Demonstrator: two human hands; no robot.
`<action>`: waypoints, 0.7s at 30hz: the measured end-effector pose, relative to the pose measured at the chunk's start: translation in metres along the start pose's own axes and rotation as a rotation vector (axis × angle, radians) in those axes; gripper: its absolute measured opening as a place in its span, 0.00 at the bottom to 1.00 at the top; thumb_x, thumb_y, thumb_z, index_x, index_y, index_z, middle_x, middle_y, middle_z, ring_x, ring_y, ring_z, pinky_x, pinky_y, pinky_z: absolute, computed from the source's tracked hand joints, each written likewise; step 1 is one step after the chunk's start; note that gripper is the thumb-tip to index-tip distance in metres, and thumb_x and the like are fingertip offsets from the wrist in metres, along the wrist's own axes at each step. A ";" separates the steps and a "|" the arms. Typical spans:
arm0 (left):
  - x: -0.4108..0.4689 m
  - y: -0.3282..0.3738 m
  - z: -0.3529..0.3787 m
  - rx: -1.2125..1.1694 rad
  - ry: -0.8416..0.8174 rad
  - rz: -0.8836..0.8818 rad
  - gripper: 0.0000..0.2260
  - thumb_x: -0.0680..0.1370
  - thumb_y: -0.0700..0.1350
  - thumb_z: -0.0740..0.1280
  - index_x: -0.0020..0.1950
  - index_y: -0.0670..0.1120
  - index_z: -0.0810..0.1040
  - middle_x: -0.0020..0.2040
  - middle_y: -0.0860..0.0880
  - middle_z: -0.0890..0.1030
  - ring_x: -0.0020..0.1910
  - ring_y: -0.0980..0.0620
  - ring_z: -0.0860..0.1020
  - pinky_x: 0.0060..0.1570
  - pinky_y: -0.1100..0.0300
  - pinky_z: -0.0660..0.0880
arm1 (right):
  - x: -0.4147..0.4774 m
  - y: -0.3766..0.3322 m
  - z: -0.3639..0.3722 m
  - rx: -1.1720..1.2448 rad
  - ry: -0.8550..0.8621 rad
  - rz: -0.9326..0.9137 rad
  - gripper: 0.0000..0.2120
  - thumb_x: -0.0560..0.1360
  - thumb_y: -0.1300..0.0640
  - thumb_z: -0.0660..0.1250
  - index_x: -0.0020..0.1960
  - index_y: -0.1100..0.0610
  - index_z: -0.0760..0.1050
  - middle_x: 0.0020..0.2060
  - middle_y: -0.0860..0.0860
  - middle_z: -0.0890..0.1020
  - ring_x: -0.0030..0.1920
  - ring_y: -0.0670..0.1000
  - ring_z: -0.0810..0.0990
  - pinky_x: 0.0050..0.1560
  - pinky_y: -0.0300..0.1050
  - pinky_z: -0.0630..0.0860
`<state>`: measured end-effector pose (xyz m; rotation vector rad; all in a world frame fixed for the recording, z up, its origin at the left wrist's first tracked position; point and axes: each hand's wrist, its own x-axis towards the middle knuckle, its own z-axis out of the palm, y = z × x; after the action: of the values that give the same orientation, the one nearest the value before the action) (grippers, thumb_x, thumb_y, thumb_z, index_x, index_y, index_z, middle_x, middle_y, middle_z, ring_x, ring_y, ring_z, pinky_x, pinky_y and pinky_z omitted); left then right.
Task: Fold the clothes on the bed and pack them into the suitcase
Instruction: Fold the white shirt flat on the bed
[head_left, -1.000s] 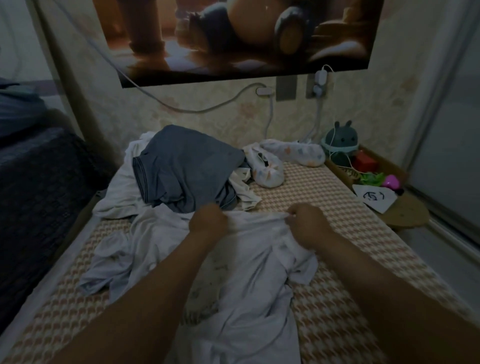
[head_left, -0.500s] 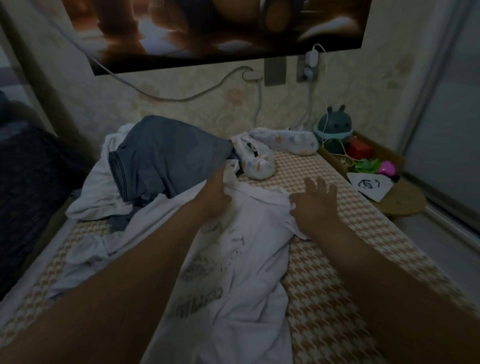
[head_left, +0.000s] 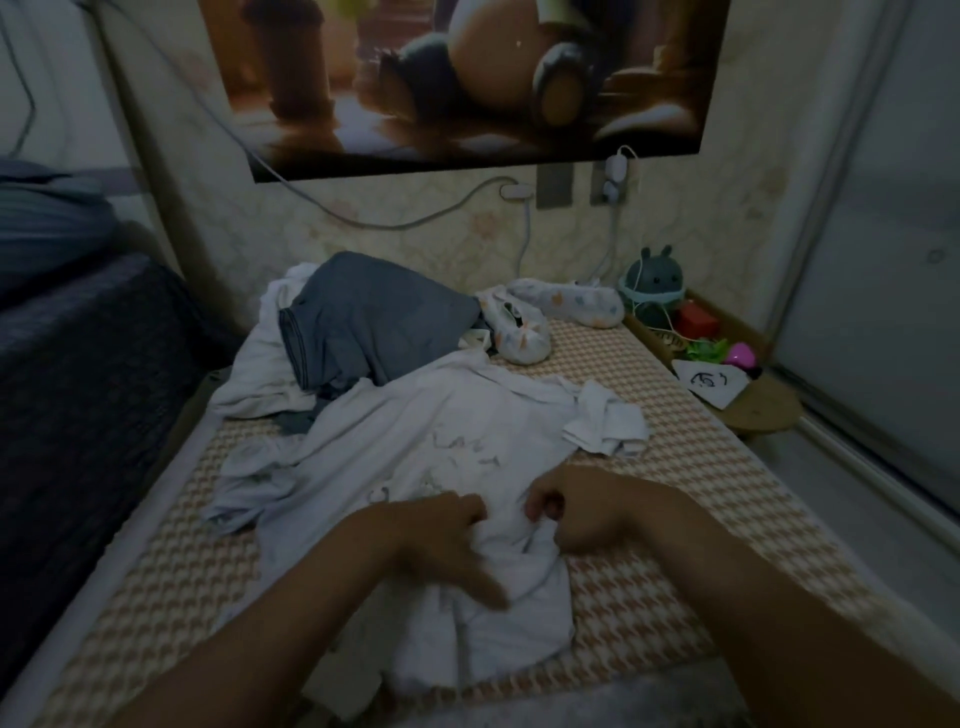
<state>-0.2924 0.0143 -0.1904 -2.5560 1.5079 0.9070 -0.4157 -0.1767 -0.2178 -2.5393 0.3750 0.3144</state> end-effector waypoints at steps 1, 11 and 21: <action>-0.007 -0.004 0.007 0.079 -0.032 -0.031 0.44 0.65 0.68 0.72 0.75 0.54 0.59 0.72 0.54 0.64 0.72 0.48 0.64 0.69 0.50 0.64 | -0.003 -0.001 0.007 -0.028 0.022 -0.044 0.22 0.63 0.53 0.72 0.57 0.42 0.78 0.52 0.41 0.78 0.51 0.42 0.77 0.54 0.38 0.76; -0.031 -0.044 -0.013 -0.376 1.028 0.135 0.11 0.81 0.38 0.60 0.60 0.48 0.77 0.55 0.53 0.77 0.52 0.55 0.75 0.50 0.64 0.68 | -0.008 -0.054 -0.007 0.389 0.983 -0.010 0.06 0.79 0.57 0.65 0.49 0.54 0.80 0.44 0.49 0.82 0.46 0.48 0.78 0.48 0.43 0.73; -0.059 -0.041 0.017 0.041 0.131 0.043 0.34 0.61 0.68 0.74 0.61 0.58 0.68 0.60 0.55 0.67 0.59 0.52 0.69 0.58 0.50 0.73 | -0.007 -0.061 0.023 -0.017 0.134 -0.077 0.24 0.65 0.36 0.72 0.57 0.46 0.76 0.54 0.43 0.78 0.53 0.44 0.76 0.54 0.40 0.74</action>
<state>-0.2882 0.0880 -0.1849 -2.6093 1.6027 0.7177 -0.4056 -0.1136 -0.2055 -2.5911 0.3247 0.1186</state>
